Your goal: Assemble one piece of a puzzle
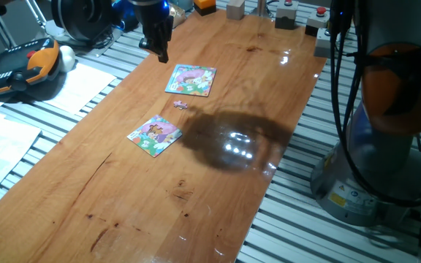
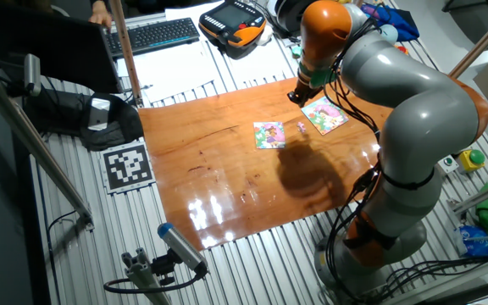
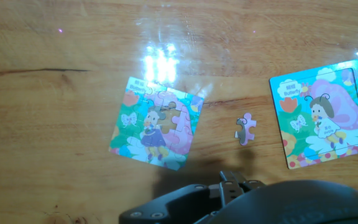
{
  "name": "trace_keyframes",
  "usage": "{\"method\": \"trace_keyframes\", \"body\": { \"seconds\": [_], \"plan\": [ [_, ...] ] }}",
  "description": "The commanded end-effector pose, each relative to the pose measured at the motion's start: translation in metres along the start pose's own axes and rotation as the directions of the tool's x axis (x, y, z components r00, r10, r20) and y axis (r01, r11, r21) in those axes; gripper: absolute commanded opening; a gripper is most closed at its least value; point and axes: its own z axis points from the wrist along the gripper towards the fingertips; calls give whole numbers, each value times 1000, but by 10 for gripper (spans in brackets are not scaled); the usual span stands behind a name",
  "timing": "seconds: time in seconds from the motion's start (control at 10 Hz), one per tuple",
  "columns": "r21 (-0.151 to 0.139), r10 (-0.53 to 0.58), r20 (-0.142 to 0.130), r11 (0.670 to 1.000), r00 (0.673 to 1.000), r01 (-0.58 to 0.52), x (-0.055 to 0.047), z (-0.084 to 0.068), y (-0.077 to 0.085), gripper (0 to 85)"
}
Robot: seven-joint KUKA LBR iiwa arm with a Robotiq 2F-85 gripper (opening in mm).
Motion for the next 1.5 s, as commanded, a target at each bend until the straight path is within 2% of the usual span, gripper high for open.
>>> {"method": "trace_keyframes", "body": {
  "seconds": [0.0,0.1,0.4,0.6,0.9,1.0,1.1,1.2,1.4],
  "plan": [
    [6,-2,7,1000,1000,2,0,1,0,0],
    [13,-3,11,1000,1000,3,-1,1,0,0],
    [7,1,12,1000,1000,-1,-2,-2,4,0],
    [19,9,8,1000,1000,-9,-3,-7,4,0],
    [37,7,16,999,1000,-7,-2,-9,4,0],
    [27,13,17,1000,1000,-13,-2,-9,5,0],
    [36,13,21,999,1000,-13,-2,-9,7,0],
    [31,16,23,999,1000,-17,-1,-10,7,0],
    [5,35,17,999,999,-35,-1,-9,7,0]
  ]
}}
